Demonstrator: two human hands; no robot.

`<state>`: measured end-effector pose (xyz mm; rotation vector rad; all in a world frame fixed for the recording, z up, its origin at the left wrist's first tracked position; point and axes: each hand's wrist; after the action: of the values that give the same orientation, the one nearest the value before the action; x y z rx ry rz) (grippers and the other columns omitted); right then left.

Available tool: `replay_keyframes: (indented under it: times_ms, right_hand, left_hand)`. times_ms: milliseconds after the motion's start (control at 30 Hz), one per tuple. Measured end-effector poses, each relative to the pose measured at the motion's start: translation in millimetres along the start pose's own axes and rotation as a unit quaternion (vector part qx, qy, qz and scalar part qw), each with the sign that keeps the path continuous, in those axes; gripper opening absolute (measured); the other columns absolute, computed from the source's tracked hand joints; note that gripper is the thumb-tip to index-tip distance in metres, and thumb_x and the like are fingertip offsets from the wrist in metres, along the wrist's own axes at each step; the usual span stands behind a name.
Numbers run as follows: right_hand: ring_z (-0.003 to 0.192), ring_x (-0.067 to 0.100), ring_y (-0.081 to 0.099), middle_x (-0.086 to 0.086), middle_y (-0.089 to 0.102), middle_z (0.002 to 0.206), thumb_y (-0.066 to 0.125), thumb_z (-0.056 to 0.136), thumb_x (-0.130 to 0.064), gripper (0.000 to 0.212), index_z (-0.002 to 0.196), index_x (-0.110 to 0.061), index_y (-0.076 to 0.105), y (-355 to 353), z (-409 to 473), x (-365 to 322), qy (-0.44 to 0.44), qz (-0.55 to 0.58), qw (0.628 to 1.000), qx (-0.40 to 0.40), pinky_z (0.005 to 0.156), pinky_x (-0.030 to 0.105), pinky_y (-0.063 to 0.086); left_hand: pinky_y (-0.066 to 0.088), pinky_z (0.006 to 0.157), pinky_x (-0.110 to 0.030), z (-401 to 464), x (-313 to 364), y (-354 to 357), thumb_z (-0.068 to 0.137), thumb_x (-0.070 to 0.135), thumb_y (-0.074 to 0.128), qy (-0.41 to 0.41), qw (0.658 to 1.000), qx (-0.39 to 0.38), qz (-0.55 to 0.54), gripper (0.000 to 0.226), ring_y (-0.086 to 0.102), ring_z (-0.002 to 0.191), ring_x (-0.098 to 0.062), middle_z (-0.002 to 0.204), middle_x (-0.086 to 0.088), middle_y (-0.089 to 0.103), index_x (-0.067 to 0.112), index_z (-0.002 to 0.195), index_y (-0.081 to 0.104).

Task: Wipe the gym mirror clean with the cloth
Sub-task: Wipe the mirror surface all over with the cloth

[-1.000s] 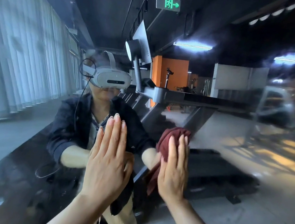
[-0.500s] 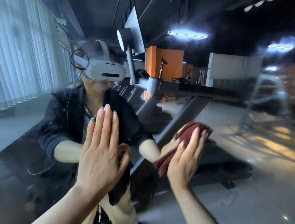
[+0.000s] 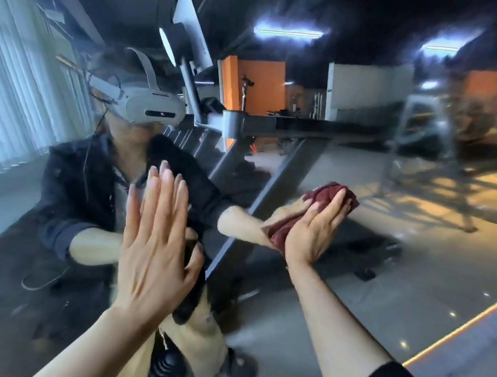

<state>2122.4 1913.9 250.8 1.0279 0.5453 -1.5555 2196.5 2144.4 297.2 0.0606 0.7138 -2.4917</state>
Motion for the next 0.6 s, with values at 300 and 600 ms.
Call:
replay_keyframes:
  times_ms: [300, 600]
  right_hand:
    - [0.153, 0.029, 0.015, 0.015, 0.013, 0.166, 0.027, 0.103, -0.038, 0.057, 0.157, -0.020, 0.019, -14, -66, 26, -0.030, 0.015, 0.997, -0.071, 0.123, 0.027, 0.014]
    - [0.153, 0.028, 0.018, 0.011, 0.014, 0.166, 0.026, 0.104, -0.047, 0.059, 0.159, -0.026, 0.023, -13, -58, 46, 0.023, 0.020, 0.999, -0.024, 0.118, 0.051, 0.030]
  left_hand:
    - [0.007, 0.125, -0.049, -39, 54, 49, 0.071, 0.019, 0.069, 0.150, 0.979, -0.137, -0.028, 0.087, 0.014, 0.153, -0.029, 0.161, -0.018, 0.026, -0.002, 0.149, 0.039]
    - [0.007, 0.125, -0.049, -52, 73, 75, 0.080, 0.013, 0.055, 0.132, 0.980, -0.132, -0.069, 0.075, 0.017, 0.152, -0.030, 0.160, -0.020, 0.026, -0.006, 0.149, 0.034]
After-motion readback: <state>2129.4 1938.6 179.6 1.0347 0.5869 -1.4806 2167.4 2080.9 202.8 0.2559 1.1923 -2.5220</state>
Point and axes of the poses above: each hand's wrist, its own z-axis towards the middle knuckle, its own y-axis out of the palm, x = y × z
